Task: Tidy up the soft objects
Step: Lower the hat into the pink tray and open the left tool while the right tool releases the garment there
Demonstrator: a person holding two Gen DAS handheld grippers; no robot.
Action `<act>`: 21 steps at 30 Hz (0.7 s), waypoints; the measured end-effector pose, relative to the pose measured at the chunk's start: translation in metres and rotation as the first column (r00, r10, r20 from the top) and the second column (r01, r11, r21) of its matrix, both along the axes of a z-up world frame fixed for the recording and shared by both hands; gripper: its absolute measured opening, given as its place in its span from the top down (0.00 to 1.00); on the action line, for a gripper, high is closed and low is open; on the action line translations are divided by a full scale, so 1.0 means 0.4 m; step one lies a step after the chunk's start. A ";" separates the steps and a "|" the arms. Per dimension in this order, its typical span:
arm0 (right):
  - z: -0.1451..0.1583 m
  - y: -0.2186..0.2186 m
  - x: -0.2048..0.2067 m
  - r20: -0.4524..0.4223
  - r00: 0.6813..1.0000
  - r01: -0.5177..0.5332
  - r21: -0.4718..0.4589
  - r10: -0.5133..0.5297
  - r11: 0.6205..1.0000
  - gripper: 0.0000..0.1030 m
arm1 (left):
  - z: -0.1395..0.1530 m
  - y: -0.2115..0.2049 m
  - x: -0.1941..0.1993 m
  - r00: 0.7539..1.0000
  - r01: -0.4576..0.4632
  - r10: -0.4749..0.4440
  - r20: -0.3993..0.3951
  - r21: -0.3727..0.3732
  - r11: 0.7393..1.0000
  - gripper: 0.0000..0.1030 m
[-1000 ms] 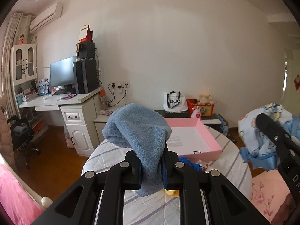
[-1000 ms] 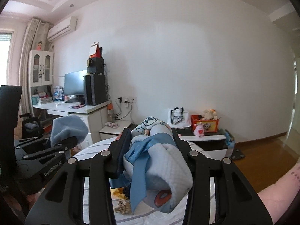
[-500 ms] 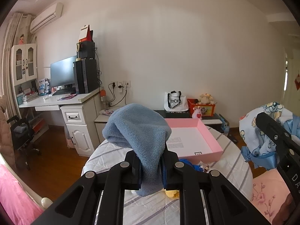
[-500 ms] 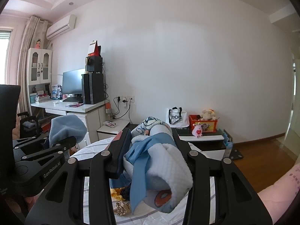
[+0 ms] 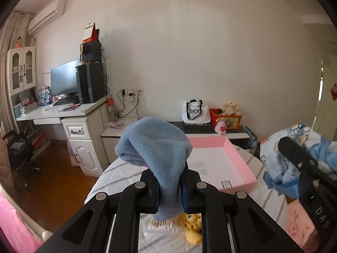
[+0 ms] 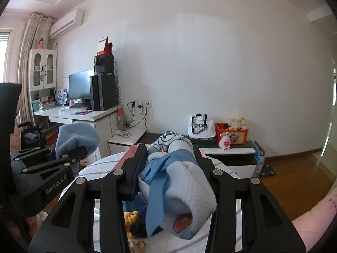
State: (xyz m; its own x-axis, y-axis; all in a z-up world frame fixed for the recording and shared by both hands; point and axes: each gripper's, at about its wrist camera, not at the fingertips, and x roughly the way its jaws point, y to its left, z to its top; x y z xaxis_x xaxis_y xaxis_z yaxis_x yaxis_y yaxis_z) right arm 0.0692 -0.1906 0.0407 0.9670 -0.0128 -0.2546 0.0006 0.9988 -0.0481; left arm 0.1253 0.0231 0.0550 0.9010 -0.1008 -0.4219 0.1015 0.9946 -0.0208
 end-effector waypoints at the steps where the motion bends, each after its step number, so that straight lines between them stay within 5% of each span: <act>1: -0.002 -0.003 0.019 -0.007 1.000 0.004 -0.004 -0.004 1.000 0.62 | 0.001 -0.003 0.024 1.000 0.006 -0.006 -0.008 -0.002 1.000 0.88; 10: -0.052 -0.022 0.219 -0.117 0.993 0.022 -0.027 -0.025 0.999 0.62 | -0.020 -0.025 0.251 0.992 0.021 -0.023 -0.128 -0.018 1.000 0.88; 21: -0.221 -0.045 0.434 -0.319 0.947 0.037 -0.007 -0.037 0.999 0.62 | -0.093 -0.056 0.490 0.960 0.013 -0.012 -0.278 0.003 1.000 0.88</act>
